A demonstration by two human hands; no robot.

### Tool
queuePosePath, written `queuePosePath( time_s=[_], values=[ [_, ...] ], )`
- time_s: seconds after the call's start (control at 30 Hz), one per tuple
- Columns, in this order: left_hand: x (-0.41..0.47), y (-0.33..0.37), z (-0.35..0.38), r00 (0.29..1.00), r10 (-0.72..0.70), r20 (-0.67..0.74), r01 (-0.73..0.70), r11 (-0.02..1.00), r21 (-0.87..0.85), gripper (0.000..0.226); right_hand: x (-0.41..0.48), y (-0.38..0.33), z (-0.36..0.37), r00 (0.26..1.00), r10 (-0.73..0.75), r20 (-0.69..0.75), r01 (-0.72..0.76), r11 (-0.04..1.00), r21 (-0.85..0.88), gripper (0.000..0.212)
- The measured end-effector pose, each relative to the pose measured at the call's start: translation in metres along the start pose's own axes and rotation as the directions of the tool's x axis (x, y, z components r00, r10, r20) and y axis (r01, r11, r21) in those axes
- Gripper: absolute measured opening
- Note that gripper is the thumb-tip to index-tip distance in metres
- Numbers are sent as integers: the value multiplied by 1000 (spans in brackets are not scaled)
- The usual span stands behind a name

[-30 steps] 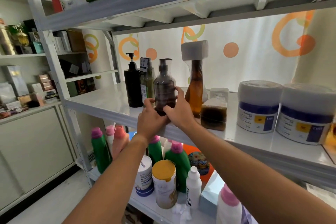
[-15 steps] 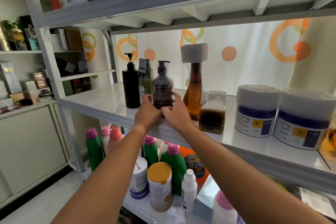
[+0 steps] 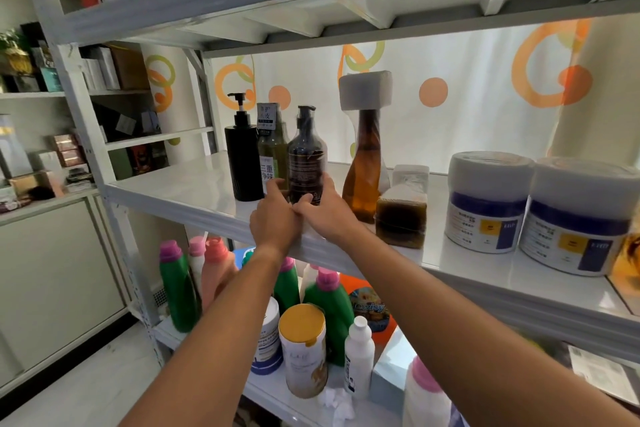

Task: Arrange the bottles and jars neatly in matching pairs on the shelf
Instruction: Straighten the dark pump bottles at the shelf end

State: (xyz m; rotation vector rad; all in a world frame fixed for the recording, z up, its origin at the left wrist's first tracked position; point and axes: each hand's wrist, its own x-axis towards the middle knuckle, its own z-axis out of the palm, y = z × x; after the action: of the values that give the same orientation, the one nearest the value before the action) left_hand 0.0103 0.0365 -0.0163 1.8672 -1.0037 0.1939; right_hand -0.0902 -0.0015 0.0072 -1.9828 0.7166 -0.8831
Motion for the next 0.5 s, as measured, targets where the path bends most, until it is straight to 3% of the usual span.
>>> queuePosePath(
  time_s=[0.23,0.37,0.5],
  values=[
    [-4,4,0,999,12,-37,-12,1000,-18,41,-8,-1,-6,999,-10,-46,10,1000,17,56],
    [-13,8,-3,1000,22,-15,-22,999,-43,22,-28,-4,-9,967,-80,-242,76,997,-29,39],
    [-31,18,-1,981,170,98,-174,984,36,16,-49,-6,-20,926,-140,-350,132,990,-47,26]
  ],
)
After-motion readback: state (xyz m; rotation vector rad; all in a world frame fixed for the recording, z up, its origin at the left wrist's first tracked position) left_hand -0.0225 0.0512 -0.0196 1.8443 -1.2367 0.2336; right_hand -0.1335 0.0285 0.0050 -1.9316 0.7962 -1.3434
